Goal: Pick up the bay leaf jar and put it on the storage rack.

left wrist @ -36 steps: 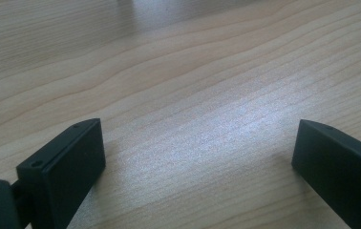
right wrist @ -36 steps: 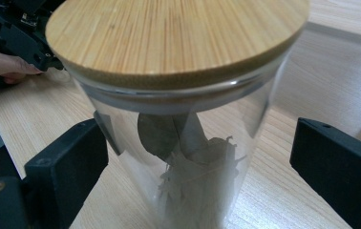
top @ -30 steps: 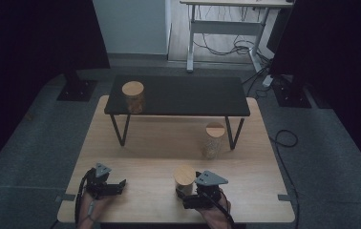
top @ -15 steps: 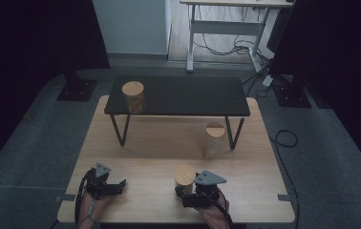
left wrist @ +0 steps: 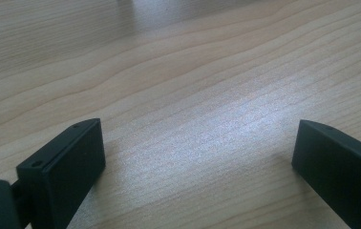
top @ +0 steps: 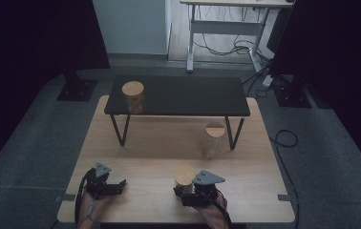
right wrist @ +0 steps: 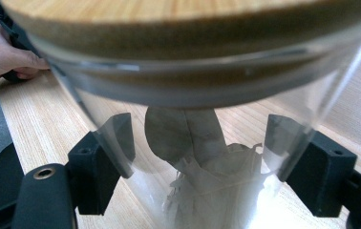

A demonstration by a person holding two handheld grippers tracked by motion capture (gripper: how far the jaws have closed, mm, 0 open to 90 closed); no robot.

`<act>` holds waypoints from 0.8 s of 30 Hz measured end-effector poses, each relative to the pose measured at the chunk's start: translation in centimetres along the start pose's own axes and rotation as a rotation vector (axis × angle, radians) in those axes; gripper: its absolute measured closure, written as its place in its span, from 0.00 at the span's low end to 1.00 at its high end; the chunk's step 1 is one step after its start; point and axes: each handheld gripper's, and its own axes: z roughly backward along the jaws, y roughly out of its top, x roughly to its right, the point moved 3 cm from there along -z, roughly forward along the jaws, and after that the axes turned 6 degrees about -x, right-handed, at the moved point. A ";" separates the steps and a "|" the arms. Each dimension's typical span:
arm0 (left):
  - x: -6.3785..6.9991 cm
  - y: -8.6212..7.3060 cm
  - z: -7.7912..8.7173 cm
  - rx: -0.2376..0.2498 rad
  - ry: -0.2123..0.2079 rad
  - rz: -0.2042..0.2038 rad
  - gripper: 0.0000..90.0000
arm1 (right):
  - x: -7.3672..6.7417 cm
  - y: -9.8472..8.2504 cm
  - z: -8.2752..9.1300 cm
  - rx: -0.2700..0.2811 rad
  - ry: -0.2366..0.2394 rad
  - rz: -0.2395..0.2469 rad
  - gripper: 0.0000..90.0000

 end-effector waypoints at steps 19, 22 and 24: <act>0.0 0.0 0.0 0.000 0.000 -0.001 0.04 | -0.4 0.2 0.3 0.010 -0.051 0.041 0.28; 0.0 0.0 0.0 0.000 0.000 -0.001 0.04 | -0.5 0.4 0.5 0.017 -0.054 0.045 0.28; 0.0 0.0 0.0 0.000 0.000 -0.001 0.04 | -0.6 0.6 0.7 0.022 -0.058 0.050 0.28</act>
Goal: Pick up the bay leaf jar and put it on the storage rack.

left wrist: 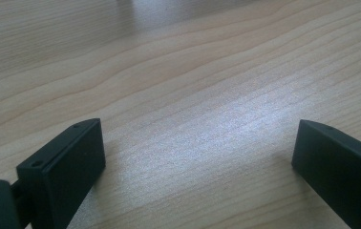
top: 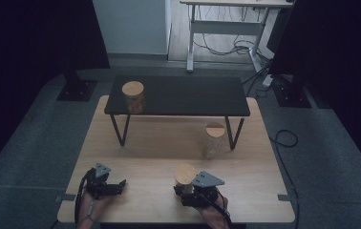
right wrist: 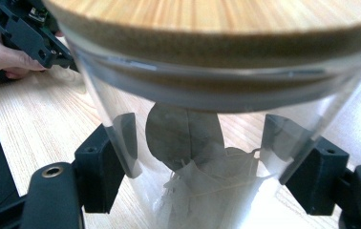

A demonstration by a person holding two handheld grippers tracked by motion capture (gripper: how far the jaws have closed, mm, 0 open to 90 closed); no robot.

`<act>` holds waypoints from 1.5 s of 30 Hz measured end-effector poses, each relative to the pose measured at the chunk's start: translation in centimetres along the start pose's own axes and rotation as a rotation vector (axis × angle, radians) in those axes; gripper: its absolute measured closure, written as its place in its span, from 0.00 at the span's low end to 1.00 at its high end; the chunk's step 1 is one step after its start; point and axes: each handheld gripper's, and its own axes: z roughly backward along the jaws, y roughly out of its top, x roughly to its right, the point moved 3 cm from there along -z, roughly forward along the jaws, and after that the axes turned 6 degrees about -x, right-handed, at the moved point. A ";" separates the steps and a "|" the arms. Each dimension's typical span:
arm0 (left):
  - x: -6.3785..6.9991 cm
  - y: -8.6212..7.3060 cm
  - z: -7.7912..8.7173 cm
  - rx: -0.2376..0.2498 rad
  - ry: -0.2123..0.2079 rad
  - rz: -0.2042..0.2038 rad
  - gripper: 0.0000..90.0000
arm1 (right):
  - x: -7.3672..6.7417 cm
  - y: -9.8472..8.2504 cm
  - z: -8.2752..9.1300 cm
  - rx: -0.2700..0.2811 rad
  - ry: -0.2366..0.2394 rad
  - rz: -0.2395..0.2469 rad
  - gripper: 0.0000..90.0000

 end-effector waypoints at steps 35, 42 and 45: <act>0.0 0.0 0.0 0.000 0.000 0.000 0.04 | 0.3 2.4 1.1 0.013 -0.035 -0.008 0.28; 0.0 0.0 0.0 0.000 0.000 0.000 0.04 | 0.3 2.9 1.1 0.012 -0.041 -0.010 0.28; 0.0 0.0 0.0 0.000 0.000 0.000 0.04 | 0.3 3.1 1.1 0.012 -0.045 -0.006 0.28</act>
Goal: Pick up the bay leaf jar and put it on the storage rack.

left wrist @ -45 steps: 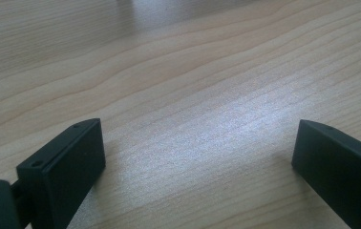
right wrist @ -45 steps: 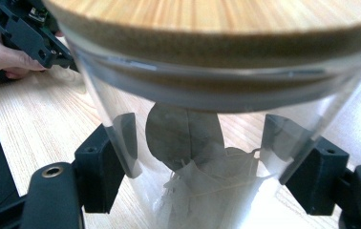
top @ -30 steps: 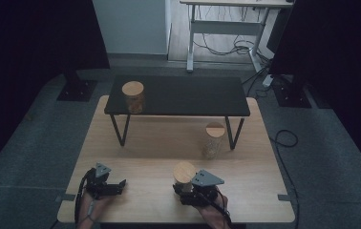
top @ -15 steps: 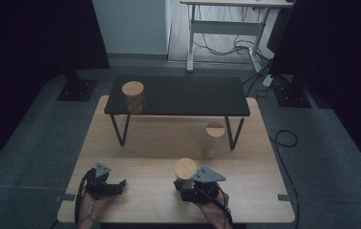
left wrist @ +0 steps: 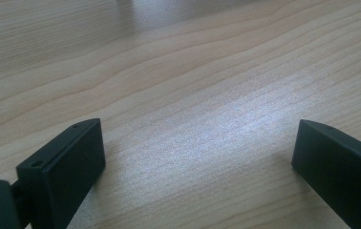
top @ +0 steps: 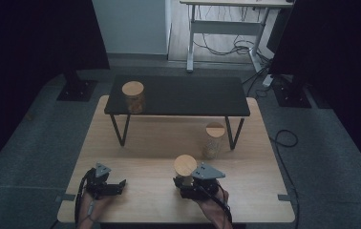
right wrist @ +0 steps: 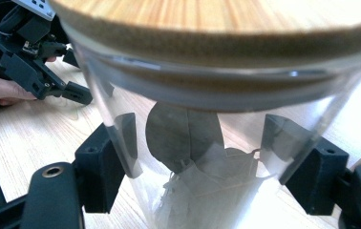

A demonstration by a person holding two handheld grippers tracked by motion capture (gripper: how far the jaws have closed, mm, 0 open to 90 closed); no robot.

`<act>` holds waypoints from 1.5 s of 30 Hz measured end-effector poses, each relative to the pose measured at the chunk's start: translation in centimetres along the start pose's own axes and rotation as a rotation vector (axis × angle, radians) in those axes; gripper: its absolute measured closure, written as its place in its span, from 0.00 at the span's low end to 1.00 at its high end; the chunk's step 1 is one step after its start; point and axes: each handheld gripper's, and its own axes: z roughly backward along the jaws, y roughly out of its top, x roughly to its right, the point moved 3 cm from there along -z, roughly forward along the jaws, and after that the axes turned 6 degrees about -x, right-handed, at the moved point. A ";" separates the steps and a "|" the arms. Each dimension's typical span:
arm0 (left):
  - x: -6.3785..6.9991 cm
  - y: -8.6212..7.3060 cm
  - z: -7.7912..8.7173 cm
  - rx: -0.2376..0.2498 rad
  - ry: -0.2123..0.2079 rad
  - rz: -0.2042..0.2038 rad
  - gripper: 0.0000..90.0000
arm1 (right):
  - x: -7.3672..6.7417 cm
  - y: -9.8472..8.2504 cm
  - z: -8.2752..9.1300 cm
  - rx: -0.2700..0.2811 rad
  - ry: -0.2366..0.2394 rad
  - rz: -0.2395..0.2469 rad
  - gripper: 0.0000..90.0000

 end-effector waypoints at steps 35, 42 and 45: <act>0.0 0.0 0.0 0.002 0.000 0.002 0.04 | 0.6 2.4 0.0 0.019 -0.020 -0.020 0.28; 0.0 0.0 0.0 -0.001 0.000 0.000 0.04 | 0.6 2.8 -0.1 0.018 -0.018 -0.019 0.28; 0.0 0.0 0.0 0.002 0.000 0.002 0.04 | 0.8 2.9 -0.3 0.014 -0.020 -0.022 0.28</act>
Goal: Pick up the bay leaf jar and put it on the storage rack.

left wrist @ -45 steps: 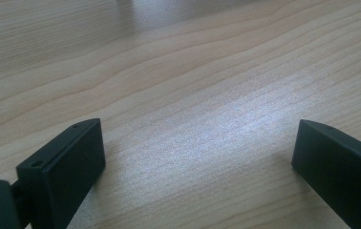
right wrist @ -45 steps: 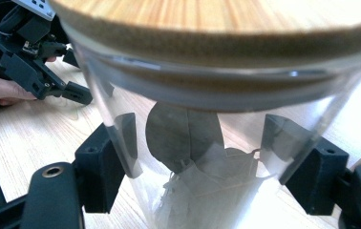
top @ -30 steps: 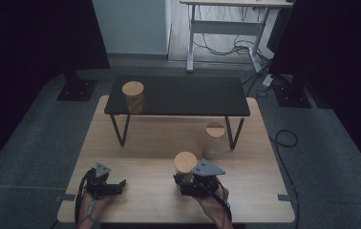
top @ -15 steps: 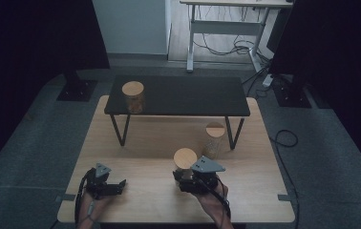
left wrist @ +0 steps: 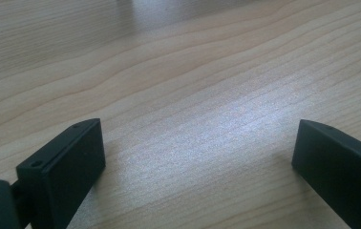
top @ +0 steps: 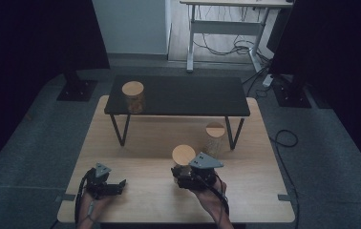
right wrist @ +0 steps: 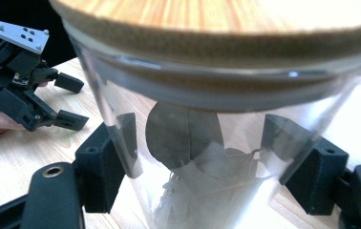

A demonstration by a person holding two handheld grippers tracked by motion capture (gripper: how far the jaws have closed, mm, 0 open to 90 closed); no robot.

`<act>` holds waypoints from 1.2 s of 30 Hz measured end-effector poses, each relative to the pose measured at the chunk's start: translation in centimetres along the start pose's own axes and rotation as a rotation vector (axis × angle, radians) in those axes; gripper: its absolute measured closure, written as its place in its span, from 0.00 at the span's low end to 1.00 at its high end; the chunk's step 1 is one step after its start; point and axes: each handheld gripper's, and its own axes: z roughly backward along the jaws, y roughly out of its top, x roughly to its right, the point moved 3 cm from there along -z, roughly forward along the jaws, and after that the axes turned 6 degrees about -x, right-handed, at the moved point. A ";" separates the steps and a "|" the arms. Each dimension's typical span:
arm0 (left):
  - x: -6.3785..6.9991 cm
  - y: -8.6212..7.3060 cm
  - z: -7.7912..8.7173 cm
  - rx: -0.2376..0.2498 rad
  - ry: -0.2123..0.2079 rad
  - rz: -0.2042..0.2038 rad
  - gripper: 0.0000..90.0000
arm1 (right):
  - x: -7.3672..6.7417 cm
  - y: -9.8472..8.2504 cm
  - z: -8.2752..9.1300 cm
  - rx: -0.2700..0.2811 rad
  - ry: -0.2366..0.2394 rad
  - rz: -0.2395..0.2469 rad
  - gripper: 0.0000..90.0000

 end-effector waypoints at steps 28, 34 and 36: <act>0.0 0.0 0.0 -0.003 0.001 -0.004 0.04 | 0.7 1.8 -1.2 -0.008 -0.035 0.005 0.28; 0.0 0.0 0.0 -0.003 0.001 -0.004 0.04 | 0.7 2.3 -1.4 -0.009 -0.035 0.010 0.28; 0.0 0.0 0.0 -0.003 0.001 -0.004 0.04 | 0.6 2.4 -1.5 -0.009 -0.035 0.010 0.28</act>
